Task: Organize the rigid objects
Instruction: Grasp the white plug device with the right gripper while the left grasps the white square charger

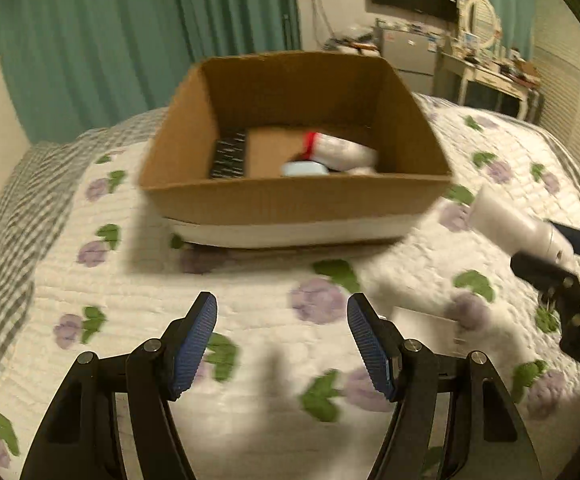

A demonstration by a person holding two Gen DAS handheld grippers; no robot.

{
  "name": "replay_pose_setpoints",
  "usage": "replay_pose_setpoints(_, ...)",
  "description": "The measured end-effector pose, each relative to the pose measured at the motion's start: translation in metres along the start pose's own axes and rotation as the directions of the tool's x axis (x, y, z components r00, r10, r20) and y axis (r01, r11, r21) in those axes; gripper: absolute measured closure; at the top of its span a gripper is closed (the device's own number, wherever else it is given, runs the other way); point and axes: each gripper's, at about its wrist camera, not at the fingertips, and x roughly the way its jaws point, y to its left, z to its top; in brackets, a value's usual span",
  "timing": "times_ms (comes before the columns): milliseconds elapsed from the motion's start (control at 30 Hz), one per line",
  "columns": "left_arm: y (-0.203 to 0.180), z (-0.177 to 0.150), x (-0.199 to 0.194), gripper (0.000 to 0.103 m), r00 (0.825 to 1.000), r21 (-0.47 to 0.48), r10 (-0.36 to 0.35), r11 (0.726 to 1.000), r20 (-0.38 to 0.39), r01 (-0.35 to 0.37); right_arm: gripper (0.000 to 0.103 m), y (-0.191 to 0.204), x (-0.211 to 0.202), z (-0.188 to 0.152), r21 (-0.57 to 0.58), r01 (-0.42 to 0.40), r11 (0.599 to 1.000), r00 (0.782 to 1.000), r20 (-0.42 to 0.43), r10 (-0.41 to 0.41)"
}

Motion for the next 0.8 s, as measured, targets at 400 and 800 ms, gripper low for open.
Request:
replay_pose_setpoints(400, -0.071, -0.015, 0.029, 0.032, 0.985, 0.128, -0.145, 0.979, -0.095, 0.156, 0.053, -0.017, 0.002, -0.002, 0.105, -0.054, 0.993, 0.998, 0.028, 0.051)
replay_pose_setpoints(800, -0.076, -0.019, 0.042, 0.032, 0.961, 0.138, -0.230, 0.958, -0.151, 0.251, 0.053, -0.016, 0.008, -0.002, 0.106, -0.050, 0.993, 0.999, 0.015, 0.049)
